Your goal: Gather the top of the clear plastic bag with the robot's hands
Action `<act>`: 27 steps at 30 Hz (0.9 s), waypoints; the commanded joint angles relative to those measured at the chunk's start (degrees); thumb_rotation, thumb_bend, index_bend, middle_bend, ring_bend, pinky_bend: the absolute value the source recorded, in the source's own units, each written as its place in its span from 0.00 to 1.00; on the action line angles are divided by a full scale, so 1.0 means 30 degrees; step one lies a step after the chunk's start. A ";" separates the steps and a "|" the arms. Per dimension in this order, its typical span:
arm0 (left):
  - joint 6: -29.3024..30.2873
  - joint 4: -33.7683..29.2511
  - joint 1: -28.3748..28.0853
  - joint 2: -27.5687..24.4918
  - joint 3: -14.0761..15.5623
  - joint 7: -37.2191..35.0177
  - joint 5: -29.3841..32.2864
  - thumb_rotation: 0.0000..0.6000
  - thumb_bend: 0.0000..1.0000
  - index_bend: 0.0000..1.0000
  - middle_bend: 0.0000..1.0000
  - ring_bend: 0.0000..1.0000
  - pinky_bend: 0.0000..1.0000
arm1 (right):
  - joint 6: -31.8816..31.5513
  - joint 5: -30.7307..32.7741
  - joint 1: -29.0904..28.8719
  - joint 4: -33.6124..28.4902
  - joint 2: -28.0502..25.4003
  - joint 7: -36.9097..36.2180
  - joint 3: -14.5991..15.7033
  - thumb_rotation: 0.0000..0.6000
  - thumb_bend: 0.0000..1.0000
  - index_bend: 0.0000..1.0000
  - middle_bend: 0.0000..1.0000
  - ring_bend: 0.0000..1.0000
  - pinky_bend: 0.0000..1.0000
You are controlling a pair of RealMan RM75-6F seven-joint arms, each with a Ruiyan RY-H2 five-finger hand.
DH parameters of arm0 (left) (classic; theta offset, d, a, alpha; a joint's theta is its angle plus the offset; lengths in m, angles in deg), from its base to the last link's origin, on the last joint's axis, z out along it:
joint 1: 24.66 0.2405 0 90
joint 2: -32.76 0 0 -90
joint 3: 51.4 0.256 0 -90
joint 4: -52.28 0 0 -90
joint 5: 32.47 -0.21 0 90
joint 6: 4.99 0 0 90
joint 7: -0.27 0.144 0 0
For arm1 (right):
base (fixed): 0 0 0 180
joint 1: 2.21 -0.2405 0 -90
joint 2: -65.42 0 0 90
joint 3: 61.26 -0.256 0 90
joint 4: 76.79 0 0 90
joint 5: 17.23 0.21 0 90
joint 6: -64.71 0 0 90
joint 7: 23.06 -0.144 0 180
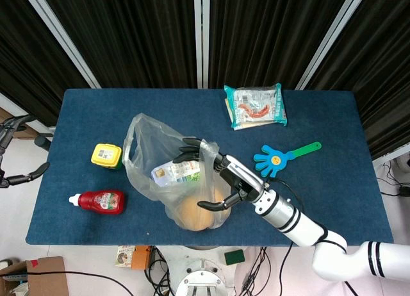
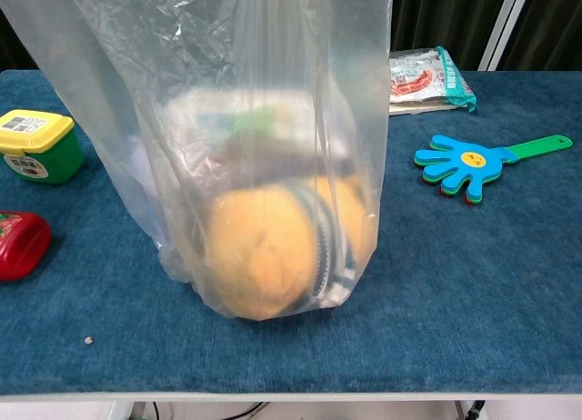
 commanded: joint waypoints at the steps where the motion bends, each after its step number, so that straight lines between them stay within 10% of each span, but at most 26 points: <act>1: 0.1769 0.0258 -0.0099 0.1628 -0.0729 0.3237 -0.0582 1.00 0.09 0.08 0.16 0.12 0.25 | -0.0223 -0.0241 0.0121 -0.0128 -0.0113 -0.0066 0.0201 1.00 0.22 0.07 0.20 0.06 0.14; 27: -0.3215 -0.4720 -0.4935 0.4604 -0.2915 0.7645 0.1419 1.00 0.01 0.05 0.11 0.05 0.19 | -0.0807 -0.1053 -0.0220 0.0081 -0.0325 -0.0952 0.1111 1.00 0.22 0.07 0.18 0.06 0.13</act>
